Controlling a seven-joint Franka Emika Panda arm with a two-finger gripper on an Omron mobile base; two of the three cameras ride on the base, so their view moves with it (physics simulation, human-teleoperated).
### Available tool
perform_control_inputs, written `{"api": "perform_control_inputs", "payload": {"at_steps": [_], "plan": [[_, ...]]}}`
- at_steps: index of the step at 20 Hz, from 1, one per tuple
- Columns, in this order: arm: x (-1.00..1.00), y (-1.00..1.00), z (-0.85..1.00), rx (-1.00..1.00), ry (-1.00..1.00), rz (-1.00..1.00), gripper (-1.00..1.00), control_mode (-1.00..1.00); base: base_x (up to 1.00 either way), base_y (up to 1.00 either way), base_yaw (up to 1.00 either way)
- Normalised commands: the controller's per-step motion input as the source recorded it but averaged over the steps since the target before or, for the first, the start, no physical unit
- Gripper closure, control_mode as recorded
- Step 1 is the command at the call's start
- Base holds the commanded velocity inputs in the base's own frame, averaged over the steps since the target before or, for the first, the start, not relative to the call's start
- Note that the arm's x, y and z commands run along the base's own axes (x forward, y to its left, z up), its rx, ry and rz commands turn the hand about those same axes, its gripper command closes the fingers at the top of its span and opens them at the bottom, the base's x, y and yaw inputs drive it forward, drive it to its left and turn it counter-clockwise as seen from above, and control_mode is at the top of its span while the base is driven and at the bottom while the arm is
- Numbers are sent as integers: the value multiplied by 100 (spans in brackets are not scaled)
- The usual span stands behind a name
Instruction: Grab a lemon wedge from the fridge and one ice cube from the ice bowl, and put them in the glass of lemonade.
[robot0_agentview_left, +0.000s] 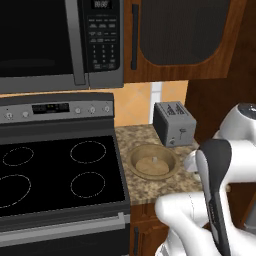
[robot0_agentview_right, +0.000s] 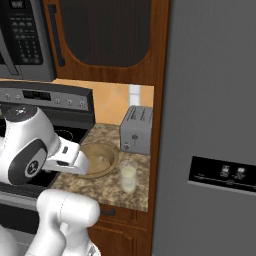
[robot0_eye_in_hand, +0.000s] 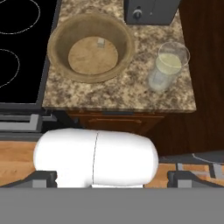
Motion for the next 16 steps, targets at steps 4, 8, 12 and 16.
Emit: {"api": "perform_control_inputs", "payload": {"at_steps": [4, 8, 12, 16], "plan": [[0, 0, 0, 0, 0, 0, -100, 100, -91, 0, 0], [0, 0, 0, 0, 0, 0, -100, 100, -97, 0, -6], [0, 0, 0, 0, 0, 0, -100, 100, -51, -35, -14], [0, 0, 0, 0, 0, 0, -100, 100, 3, -100, -12]]}}
